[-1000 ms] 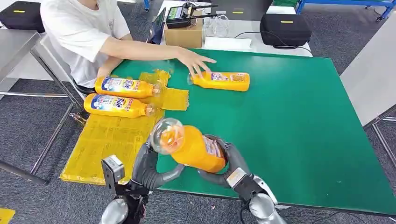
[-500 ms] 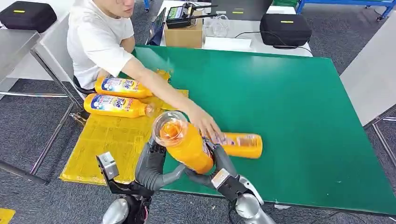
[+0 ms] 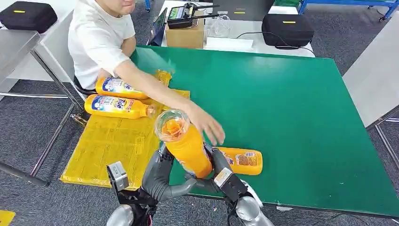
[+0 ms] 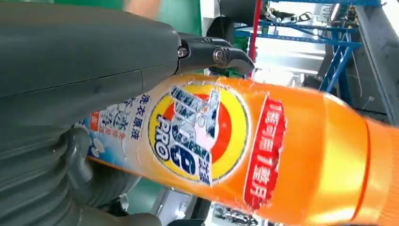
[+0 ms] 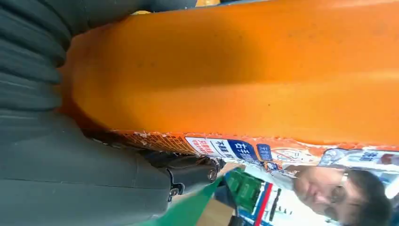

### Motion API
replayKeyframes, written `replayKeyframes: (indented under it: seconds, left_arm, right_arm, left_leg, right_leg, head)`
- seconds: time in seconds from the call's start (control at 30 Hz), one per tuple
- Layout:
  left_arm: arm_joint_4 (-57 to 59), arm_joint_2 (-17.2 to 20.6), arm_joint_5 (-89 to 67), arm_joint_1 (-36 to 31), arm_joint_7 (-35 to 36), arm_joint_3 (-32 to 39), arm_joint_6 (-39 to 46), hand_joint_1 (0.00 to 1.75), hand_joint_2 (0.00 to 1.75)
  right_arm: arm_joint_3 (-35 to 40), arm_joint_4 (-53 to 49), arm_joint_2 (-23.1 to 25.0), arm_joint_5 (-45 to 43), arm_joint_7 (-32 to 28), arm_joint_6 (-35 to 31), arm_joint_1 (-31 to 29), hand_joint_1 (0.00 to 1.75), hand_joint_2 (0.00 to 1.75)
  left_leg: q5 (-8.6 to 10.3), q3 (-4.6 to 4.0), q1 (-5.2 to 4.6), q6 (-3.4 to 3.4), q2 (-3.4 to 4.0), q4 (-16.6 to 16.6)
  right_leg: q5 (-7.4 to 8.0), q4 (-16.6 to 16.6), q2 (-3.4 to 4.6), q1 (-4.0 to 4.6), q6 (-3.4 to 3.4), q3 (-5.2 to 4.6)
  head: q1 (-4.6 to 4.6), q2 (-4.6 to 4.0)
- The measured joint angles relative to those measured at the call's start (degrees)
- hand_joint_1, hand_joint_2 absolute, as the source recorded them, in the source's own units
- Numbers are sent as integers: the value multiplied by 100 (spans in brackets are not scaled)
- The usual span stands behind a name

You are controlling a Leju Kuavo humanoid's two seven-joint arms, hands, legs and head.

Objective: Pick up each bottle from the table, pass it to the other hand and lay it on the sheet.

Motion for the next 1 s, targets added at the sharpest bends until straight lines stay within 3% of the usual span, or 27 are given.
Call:
replayKeyframes:
  seconds: [0.43,0.67,0.9,0.93,0.97,1.0]
  left_arm:
    - [199,-2,166,-15,562,90,260,0,175]
    - [254,-4,188,-19,577,153,288,0,175]
    - [328,-24,551,-158,483,98,124,0,175]
    - [334,-24,599,-180,481,81,107,162,175]
    - [345,-24,671,-195,481,70,90,175,175]
    - [354,-24,731,-198,476,70,90,175,175]
  right_arm:
    - [348,341,-11,1163,450,-404,-116,175,175]
    - [540,505,-20,1263,485,-422,-220,175,175]
    - [772,710,-37,1058,-370,-277,-431,175,175]
    - [785,745,-42,1034,-442,-249,-462,148,175]
    - [796,787,-42,1021,-501,-238,-495,16,175]
    - [809,815,-42,1010,-525,-240,-520,0,175]
  left_leg:
    - [0,0,0,0,0,0]
    - [0,0,0,0,1,0]
    - [0,1,0,0,1,0]
    - [0,2,0,0,2,0]
    - [0,2,0,0,2,0]
    - [0,3,0,0,2,0]
  right_leg:
    - [0,0,0,1,0,0]
    - [0,0,1,0,0,-1]
    - [0,0,1,0,0,0]
    - [0,0,1,0,0,0]
    - [0,0,1,0,0,0]
    - [0,0,1,0,0,-1]
  head:
    - [2,0]
    - [2,0]
    - [4,0]
    - [0,0]
    - [4,0]
    - [2,0]
